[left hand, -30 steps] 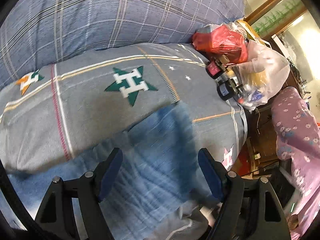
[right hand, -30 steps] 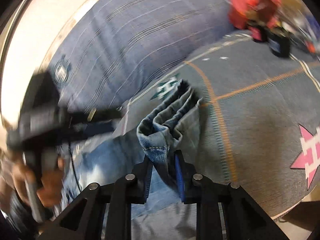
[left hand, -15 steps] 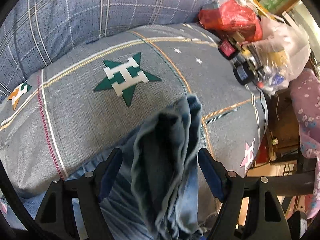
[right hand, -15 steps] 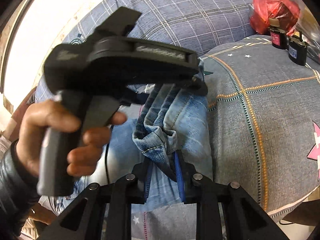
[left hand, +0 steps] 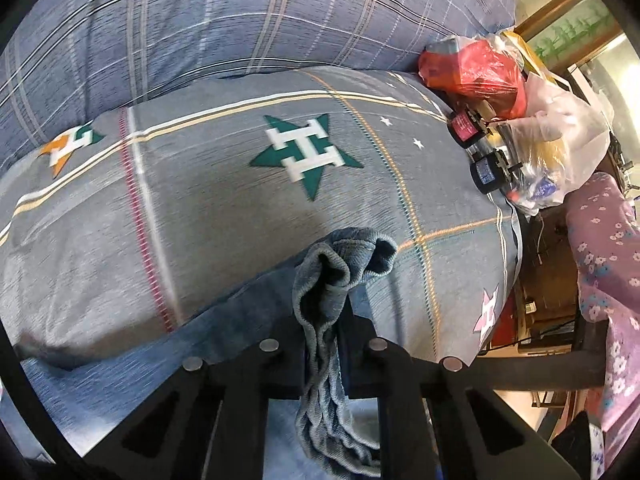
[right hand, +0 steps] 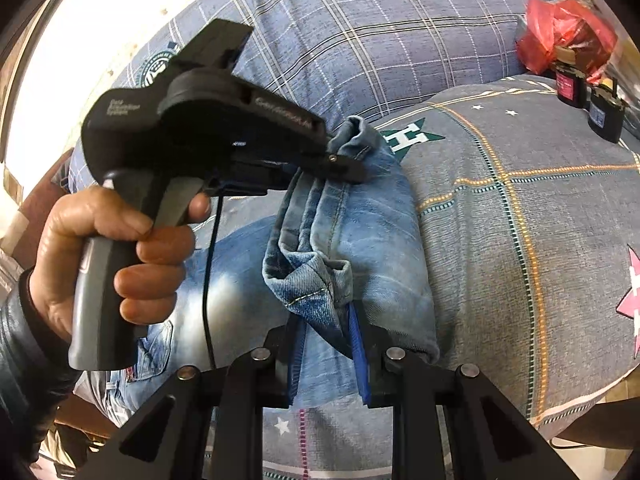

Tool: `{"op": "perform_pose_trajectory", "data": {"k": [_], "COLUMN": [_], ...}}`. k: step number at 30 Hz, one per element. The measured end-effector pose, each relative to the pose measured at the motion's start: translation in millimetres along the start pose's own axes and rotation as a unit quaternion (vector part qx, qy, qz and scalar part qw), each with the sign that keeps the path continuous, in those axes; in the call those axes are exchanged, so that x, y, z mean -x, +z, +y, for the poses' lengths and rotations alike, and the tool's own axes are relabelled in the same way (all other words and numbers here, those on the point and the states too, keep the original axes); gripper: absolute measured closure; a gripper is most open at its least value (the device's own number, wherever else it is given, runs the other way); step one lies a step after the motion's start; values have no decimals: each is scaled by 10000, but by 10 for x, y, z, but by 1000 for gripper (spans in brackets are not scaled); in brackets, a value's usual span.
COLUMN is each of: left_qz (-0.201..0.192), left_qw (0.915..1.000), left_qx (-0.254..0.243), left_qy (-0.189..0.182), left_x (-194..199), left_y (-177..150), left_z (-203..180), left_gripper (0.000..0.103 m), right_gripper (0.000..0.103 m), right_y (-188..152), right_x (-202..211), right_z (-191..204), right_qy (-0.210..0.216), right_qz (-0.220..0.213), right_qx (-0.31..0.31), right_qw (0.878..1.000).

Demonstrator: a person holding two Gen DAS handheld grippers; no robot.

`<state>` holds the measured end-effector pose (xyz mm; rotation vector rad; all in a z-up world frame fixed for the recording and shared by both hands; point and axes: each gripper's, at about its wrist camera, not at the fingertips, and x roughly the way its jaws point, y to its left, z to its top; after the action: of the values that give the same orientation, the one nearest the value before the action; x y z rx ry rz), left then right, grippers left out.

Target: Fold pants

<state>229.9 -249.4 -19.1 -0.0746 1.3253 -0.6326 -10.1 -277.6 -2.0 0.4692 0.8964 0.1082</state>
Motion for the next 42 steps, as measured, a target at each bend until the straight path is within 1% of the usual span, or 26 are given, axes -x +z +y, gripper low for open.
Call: {"op": "perform_pose_trajectory", "data": {"k": [6, 10, 11, 14, 17, 18, 19, 21, 23, 24, 28, 30, 31, 32, 33, 36, 37, 38, 39, 40, 41, 42], "left_qz": [-43, -49, -59, -154, -214, -218, -218, -224, -365, -441, -608, -636, -649, -668, -691, -779, -798, -801, -784, -755, -700, -638], "left_qw": [9999, 9984, 9984, 9988, 9983, 9982, 9982, 9986, 9982, 9978, 9973, 9972, 9971, 9971, 9971, 9964, 9960, 9955, 9952, 9949, 9949, 9953], "left_qx": [-109, -317, -307, -265, -438, -477, -497, -452, -413, -412, -169, -95, -111, -136, -174, -334, -382, -434, -471, -505, -543, -585], "left_qy": [65, 458, 481, 385, 331, 287, 238, 152, 216, 286, 368, 387, 376, 340, 276, -6, -108, -242, -345, -434, -473, -429], "left_x": [206, 207, 190, 174, 231, 262, 306, 419, 547, 615, 850, 907, 918, 931, 941, 953, 945, 917, 886, 840, 758, 680], "left_y": [-244, -448, -501, -606, -650, -658, -670, -694, -714, -729, -786, -796, -801, -806, -807, -786, -769, -739, -714, -688, -669, -656], "left_z": [319, 532, 593, 710, 707, 714, 733, 825, 914, 974, 1301, 1383, 1384, 1364, 1324, 1126, 1034, 924, 838, 747, 640, 563], "left_gripper": [90, 90, 90, 90, 90, 89, 87, 79, 63, 60, 60, 60, 60, 60, 60, 60, 60, 60, 60, 60, 60, 60], "right_gripper": [80, 80, 80, 80, 80, 80, 80, 80, 79, 78, 76, 70, 58, 39, 35, 35, 35, 35, 35, 37, 44, 51], "right_y": [-50, -136, -160, -305, -477, -502, -527, -539, -570, -576, -584, -572, -567, -564, -561, -512, -450, -410, -322, -257, -213, -190], "right_x": [-83, -226, -270, -473, -683, -706, -695, -657, -578, -580, -620, -582, -565, -533, -468, -223, -131, -102, -70, -85, -133, -198], "right_z": [237, 422, 458, 553, 576, 574, 578, 572, 583, 580, 549, 584, 606, 640, 679, 761, 744, 726, 685, 638, 605, 556], "right_qy": [51, 135, 175, 95, -221, -246, -268, -220, -186, -198, -191, -201, -175, -113, -8, 45, 114, 127, 103, -12, -121, -170], "right_qz": [159, 363, 412, 556, 607, 587, 499, 475, 442, 448, 497, 579, 645, 706, 729, 405, 215, 119, 5, -71, -87, -61], "right_qx": [268, 480, 501, 615, 761, 786, 834, 807, 804, 839, 912, 927, 933, 940, 959, 1000, 881, 796, 659, 511, 394, 273], "right_qw": [9995, 9981, 9977, 9965, 9950, 9949, 9949, 9954, 9956, 9953, 9944, 9938, 9934, 9930, 9927, 9941, 9958, 9967, 9978, 9987, 9991, 9995]}}
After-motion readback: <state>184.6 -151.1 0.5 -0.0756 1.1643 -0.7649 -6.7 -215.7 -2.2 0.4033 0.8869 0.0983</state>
